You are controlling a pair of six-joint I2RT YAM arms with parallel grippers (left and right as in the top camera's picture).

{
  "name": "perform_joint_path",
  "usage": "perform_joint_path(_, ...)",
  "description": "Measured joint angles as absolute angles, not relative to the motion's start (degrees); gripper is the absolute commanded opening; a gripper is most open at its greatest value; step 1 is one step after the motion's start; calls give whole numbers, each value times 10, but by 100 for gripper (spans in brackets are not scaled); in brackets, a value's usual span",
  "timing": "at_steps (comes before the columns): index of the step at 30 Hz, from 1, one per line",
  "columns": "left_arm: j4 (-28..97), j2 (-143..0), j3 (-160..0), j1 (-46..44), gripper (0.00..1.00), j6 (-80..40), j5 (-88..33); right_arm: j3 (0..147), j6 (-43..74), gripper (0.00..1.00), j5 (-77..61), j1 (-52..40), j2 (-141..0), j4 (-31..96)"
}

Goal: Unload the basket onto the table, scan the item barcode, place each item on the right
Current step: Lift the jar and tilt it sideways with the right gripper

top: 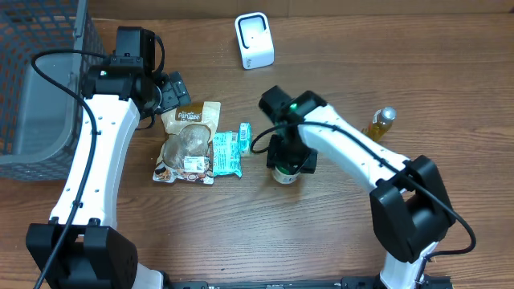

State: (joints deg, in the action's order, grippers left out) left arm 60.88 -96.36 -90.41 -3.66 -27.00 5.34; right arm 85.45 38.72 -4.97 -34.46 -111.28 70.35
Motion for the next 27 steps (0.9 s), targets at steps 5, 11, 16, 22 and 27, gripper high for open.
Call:
perform_joint_path(5, 609, -964, -904, -37, 100, -270, 53, 854, 378, 44, -112, -325, -1113, 733)
perform_joint_path(11, 609, -964, -904, -37, 100, -270, 53, 854, 374, 43, -192, -324, -1113, 764)
perform_joint_path(16, 609, -964, -904, -37, 100, -270, 53, 854, 374, 38, -241, -324, -1113, 789)
perform_joint_path(22, 609, -964, -904, -37, 100, -270, 53, 854, 373, 38, -284, -324, -1113, 813)
perform_joint_path(27, 609, -964, -904, -37, 100, -270, 53, 854, 373, 38, -318, -324, -1113, 832)
